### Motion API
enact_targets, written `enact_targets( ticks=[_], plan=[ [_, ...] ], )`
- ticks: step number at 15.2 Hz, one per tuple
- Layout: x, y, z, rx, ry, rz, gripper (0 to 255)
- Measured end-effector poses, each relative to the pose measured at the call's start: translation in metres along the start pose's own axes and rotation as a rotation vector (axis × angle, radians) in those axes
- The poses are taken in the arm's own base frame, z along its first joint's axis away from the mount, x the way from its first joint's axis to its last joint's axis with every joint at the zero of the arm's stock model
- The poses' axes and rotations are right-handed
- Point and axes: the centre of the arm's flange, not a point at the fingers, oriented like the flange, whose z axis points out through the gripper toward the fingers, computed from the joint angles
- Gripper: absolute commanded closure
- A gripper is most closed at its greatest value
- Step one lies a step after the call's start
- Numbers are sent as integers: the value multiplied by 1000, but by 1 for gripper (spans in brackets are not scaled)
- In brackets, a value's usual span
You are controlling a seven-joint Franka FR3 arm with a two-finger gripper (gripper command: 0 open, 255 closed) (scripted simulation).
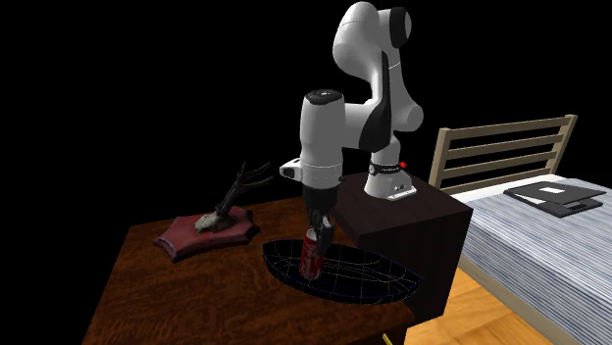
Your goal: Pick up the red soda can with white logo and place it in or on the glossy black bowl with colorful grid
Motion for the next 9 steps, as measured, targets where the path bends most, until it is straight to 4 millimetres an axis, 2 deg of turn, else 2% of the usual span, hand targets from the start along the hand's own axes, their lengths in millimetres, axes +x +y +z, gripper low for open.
enact_targets(
  ticks=[3, 4, 9],
  plan=[
    [0, 0, 0, 0, 0, 0, 255],
    [0, 0, 0, 0, 0, 0, 0],
    [0, 0, 0, 0, 0, 0, 0]
  ],
)
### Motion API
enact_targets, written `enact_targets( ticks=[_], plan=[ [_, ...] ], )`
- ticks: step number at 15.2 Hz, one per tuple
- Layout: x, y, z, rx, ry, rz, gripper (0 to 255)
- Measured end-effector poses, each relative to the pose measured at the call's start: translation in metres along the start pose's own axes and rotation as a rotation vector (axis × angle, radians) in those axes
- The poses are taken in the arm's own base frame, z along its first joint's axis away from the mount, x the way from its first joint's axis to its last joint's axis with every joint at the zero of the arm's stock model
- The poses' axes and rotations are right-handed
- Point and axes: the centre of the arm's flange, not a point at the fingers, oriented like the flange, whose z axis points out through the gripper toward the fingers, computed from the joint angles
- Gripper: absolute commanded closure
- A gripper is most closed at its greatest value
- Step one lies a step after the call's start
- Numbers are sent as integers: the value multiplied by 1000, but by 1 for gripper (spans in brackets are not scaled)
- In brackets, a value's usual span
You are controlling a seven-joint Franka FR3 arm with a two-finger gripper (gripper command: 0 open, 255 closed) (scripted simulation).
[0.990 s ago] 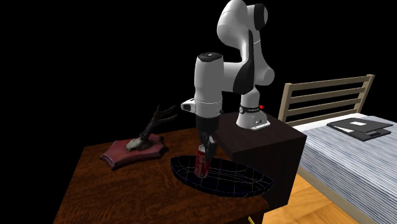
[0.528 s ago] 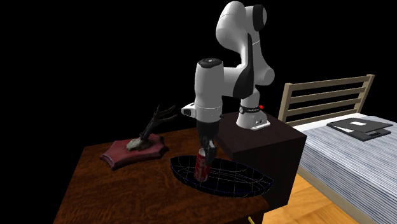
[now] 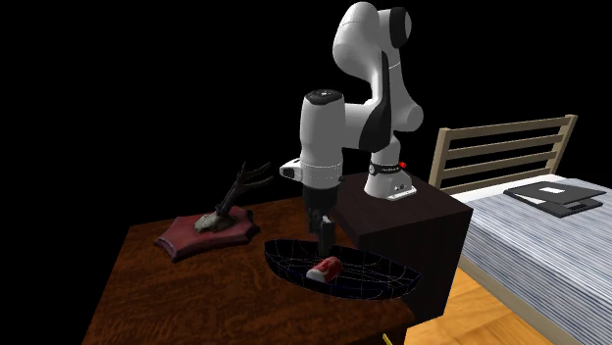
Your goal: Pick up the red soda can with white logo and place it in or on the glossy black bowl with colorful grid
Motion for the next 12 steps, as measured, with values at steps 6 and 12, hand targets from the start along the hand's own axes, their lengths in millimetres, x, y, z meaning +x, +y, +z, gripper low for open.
enact_targets(
  ticks=[6, 12],
  plan=[
    [0, -1, -46, 1, 1, 0, 0],
    [0, 0, -50, 0, 0, 0, 0]
  ],
)
